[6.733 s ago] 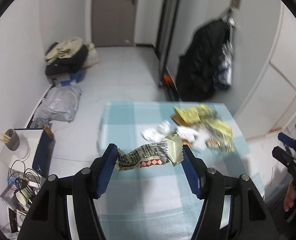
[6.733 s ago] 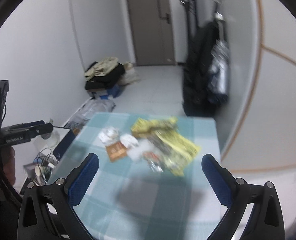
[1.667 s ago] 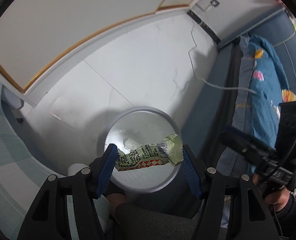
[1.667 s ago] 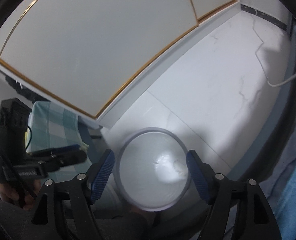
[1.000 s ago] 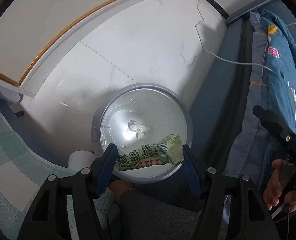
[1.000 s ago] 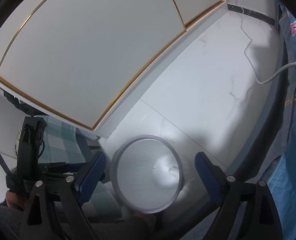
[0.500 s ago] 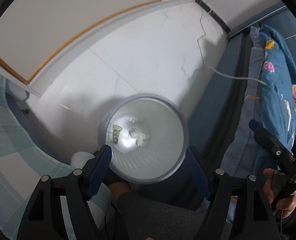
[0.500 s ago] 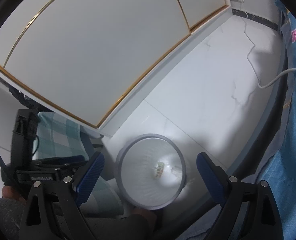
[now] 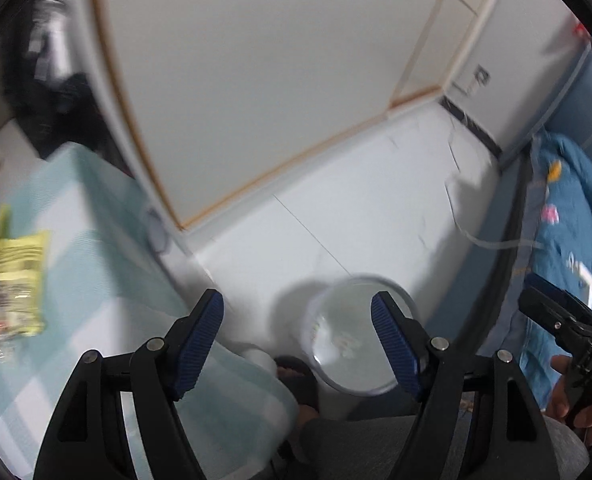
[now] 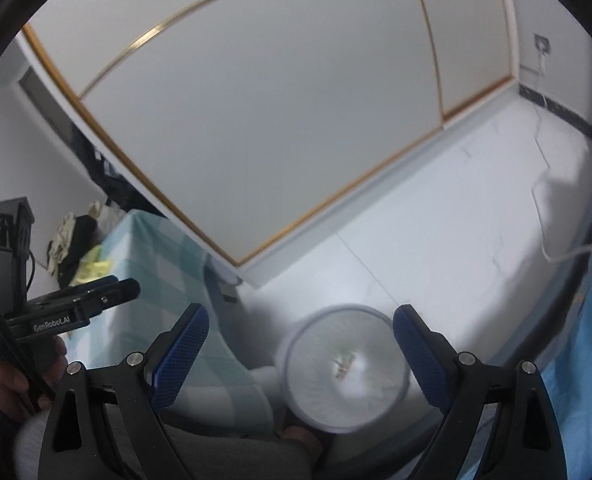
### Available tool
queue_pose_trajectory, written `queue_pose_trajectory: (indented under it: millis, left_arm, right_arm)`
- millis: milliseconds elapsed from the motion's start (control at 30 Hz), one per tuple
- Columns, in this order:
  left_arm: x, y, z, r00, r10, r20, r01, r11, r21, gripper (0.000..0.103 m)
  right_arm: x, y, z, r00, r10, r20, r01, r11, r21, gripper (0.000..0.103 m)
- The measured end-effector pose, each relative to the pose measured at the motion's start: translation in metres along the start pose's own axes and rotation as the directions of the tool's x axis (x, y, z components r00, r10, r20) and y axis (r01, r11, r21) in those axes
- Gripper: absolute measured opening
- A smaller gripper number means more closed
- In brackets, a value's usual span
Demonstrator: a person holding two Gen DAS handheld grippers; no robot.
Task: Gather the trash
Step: 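Move both open tools back over the table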
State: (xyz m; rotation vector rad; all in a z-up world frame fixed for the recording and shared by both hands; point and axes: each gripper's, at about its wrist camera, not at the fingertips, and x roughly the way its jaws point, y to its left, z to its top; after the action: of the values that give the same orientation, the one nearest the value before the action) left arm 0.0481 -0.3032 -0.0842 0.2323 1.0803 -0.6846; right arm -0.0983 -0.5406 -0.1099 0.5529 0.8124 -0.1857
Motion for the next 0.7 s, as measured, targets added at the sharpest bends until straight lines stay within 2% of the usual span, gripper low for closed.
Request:
queue_pose_trajectory:
  millis: [200,433,700]
  left_arm:
    - [-0.052,0.031,-0.002,0.988,0.056,0.145,-0.045,0.996,-0.080,0.074]
    - [-0.103,0.063,-0.012,0.954,0.121,0.273,-0.081,0.984,-0.156,0.074]
    - [-0.153,0.098,-0.034,0.908,0.197,0.370,-0.116,0.966,-0.229,0.074]
  right_arm:
    - [-0.033,0.051,0.020,0.993,0.057,0.099,-0.049,0.995,-0.084,0.094]
    - [-0.060,0.115,0.028,0.974,0.145,0.172,-0.113,0.977,-0.183,0.095]
    - [-0.069,0.178,0.022,0.956,0.230,0.183,-0.171,0.942,-0.289,0.095]
